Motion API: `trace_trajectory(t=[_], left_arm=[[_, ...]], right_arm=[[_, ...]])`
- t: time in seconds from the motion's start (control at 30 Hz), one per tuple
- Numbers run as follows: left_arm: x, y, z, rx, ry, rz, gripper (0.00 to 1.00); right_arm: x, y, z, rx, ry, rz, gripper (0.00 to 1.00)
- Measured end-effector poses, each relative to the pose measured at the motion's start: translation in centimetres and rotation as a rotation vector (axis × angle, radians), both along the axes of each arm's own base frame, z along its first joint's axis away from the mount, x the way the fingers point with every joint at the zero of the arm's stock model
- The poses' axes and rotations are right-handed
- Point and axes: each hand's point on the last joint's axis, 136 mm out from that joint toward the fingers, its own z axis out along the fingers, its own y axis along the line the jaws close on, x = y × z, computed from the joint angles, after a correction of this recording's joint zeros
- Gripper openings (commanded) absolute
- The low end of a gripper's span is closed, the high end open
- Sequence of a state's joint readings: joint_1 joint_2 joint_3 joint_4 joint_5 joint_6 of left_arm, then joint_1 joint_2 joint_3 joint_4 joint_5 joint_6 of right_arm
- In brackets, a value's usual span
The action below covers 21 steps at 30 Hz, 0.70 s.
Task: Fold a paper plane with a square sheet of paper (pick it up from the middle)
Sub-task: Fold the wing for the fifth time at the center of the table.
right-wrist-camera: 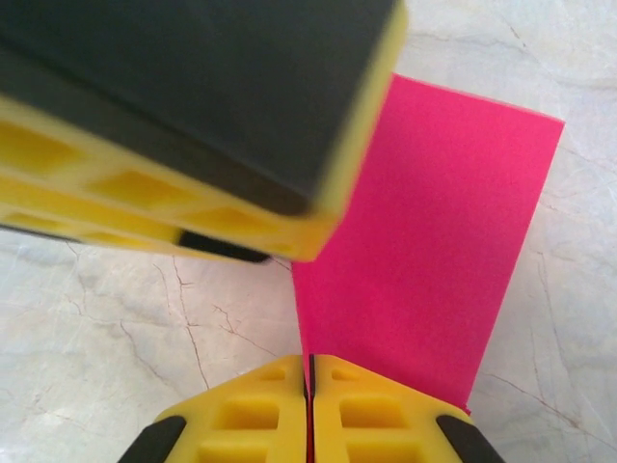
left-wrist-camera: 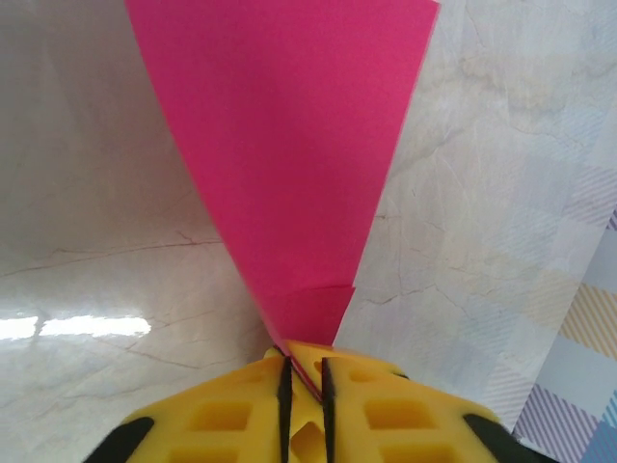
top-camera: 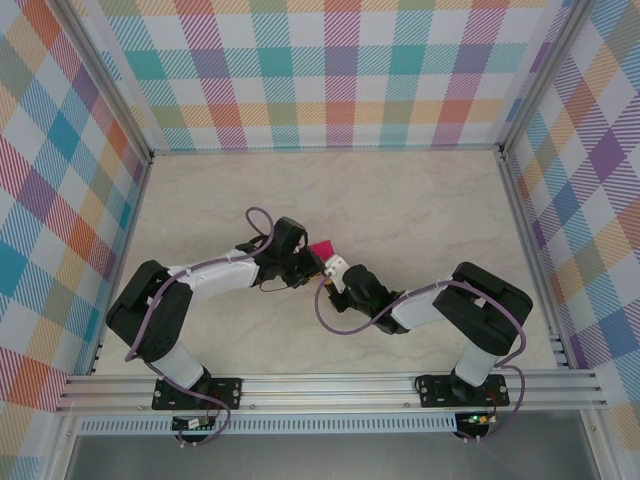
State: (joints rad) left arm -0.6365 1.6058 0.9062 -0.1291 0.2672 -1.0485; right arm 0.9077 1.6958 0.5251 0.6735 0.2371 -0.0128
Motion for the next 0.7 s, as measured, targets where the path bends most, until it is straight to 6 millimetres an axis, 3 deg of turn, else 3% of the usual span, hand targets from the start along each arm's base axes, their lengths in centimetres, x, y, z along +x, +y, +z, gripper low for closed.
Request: trace_trajectory(t=[0.23,0.4,0.7], left_arm=[[1.7,3.9,3.7,-0.016,-0.101,0.077,0.57],[1.5,5.1,5.1,-0.012,-0.17,0.07,0.61],[-1.2,5.6,0.8,-0.012,-0.14,0.008,0.58]], right_arm=[[1.2,-0.8,2.1,0.171,0.117,-0.011,0.03],[1.1,-0.8,2.8,0.279,0.225,-0.005,0.02],[-0.3,0.2,2.3,0.412,0.456,0.009,0.01]])
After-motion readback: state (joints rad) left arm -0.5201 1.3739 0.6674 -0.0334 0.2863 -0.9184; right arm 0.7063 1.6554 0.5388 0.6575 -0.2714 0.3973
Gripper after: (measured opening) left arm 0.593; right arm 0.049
